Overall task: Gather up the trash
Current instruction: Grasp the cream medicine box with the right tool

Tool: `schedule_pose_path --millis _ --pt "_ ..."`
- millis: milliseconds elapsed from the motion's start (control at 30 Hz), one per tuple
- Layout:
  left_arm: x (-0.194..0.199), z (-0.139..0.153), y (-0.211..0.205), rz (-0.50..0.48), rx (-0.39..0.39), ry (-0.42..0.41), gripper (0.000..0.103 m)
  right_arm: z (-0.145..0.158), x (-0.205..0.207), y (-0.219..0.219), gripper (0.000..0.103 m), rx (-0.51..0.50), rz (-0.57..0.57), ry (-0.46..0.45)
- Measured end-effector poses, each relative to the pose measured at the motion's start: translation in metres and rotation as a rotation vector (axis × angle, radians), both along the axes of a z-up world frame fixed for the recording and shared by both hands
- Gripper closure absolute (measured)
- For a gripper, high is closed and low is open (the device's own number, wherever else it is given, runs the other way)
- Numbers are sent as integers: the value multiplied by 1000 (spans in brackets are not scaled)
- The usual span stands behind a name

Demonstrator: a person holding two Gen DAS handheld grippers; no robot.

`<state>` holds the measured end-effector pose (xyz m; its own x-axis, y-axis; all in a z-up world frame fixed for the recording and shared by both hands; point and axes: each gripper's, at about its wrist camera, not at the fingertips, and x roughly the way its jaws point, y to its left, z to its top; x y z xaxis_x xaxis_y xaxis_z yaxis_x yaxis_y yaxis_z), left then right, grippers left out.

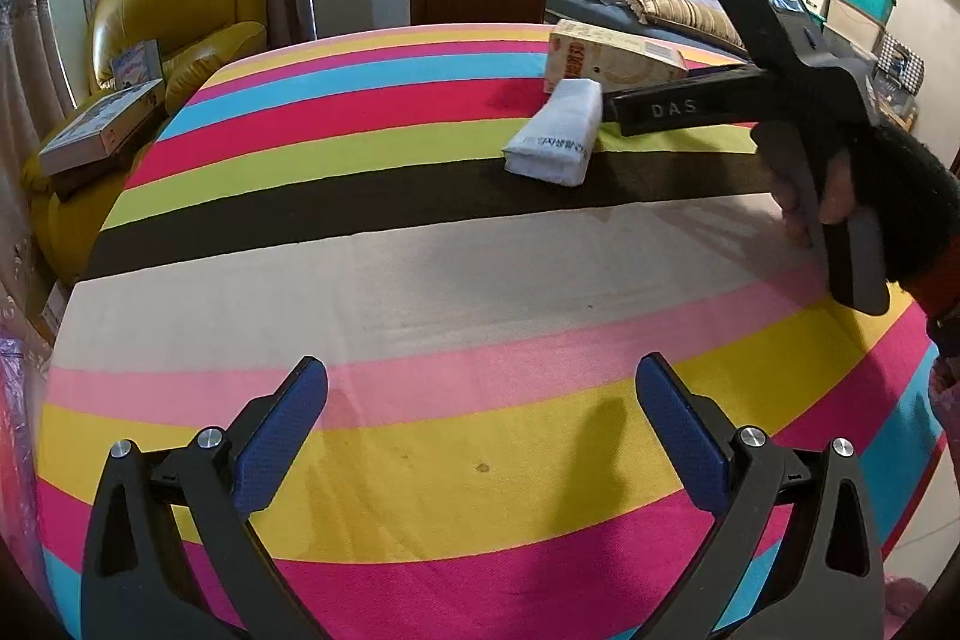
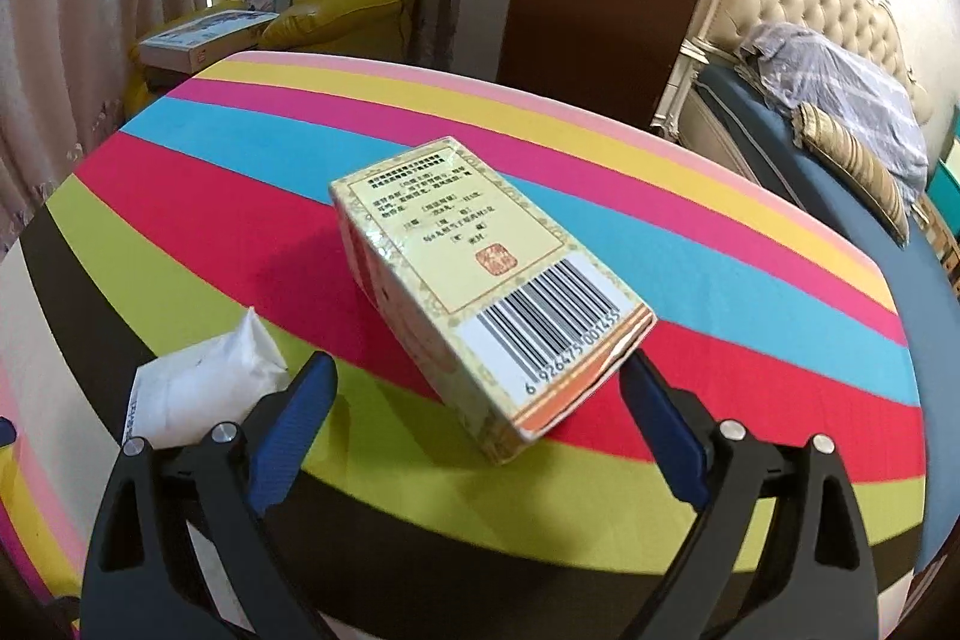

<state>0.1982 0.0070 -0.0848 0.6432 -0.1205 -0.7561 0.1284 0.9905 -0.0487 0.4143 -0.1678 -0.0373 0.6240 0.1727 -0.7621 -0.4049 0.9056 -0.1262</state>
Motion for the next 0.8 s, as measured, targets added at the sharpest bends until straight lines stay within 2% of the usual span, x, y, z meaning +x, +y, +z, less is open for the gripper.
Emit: schedule_pose_path --millis 67,233,367,700,800 --pt "-1 0 1 3 -4 1 7 2 -1 -2 46 19 10 -7" --pt "-2 0 3 3 -16 0 7 13 -25 -19 49 95 29 -58" --pt "-1 0 5 5 -19 1 7 16 -49 -40 49 150 14 -55" --pt "1 -1 5 13 -13 11 7 9 -120 -78 48 228 8 29" --pt "1 -1 5 13 -7 13 7 6 -130 -83 43 238 24 48"
